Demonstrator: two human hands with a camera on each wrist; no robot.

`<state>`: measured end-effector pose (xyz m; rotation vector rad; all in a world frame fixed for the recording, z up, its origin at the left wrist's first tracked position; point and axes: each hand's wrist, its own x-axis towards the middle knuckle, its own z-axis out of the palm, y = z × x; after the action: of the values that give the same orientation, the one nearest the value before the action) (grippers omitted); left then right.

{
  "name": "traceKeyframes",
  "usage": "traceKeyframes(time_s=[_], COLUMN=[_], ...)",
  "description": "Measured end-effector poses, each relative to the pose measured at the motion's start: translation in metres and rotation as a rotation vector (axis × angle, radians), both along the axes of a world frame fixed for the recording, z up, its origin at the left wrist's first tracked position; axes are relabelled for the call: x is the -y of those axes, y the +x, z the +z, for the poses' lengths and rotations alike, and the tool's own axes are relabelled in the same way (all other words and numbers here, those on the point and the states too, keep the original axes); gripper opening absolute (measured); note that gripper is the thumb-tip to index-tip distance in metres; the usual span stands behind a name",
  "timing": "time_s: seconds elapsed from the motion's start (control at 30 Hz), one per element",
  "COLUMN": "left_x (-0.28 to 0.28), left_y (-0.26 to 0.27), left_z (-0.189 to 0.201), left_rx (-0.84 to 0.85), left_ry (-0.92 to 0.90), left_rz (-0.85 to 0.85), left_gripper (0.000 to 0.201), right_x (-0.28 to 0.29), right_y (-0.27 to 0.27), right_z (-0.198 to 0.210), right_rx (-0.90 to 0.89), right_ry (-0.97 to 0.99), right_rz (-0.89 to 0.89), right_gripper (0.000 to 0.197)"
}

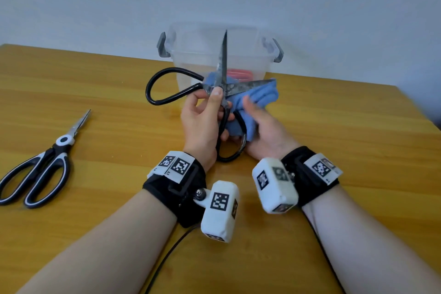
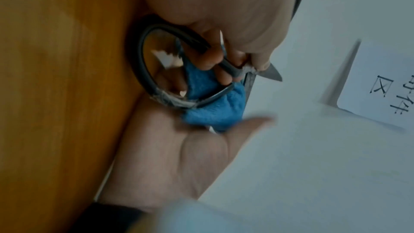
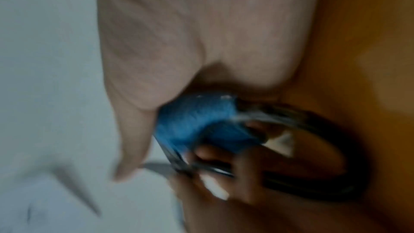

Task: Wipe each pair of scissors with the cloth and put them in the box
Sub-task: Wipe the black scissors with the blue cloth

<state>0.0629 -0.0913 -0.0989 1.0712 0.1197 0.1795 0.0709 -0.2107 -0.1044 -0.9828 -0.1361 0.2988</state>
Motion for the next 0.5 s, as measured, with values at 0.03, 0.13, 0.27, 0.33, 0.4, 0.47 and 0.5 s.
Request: traceKeyframes(time_s=[0.03, 0.13, 0.27, 0.33, 0.4, 0.47, 0.5], left_x=[0.000, 0.002, -0.002, -0.004, -0.006, -0.006, -0.005], left_y=[-0.001, -0.003, 0.000, 0.002, 0.002, 0.001, 0.000], left_z=[0.000, -0.001, 0.001, 0.003, 0.003, 0.004, 0.004], left_rx=[0.018, 0.052, 0.013, -0.034, -0.057, -0.047, -0.038], left_ry=[0.019, 0.053, -0.031, -0.085, -0.115, -0.124, -0.118], left_rz=[-0.015, -0.057, 0.019, 0.047, 0.047, 0.028, 0.019], left_gripper=[0.018, 0.019, 0.016, 0.017, 0.018, 0.018, 0.018], right_x=[-0.002, -0.004, -0.001, 0.002, 0.008, 0.012, 0.014], right_y=[0.000, -0.002, 0.000, 0.005, 0.010, 0.013, 0.014], right_z=[-0.003, -0.003, 0.001, -0.003, -0.006, -0.007, -0.008], right_rx=[0.032, 0.044, -0.008, -0.030, -0.024, -0.050, -0.064], right_ry=[-0.056, -0.037, 0.058, -0.001, -0.080, -0.120, -0.137], right_rz=[-0.013, -0.038, -0.118, -0.306, -0.482, -0.576, -0.587], right_gripper=[0.052, 0.049, 0.063, 0.056, 0.048, 0.050, 0.052])
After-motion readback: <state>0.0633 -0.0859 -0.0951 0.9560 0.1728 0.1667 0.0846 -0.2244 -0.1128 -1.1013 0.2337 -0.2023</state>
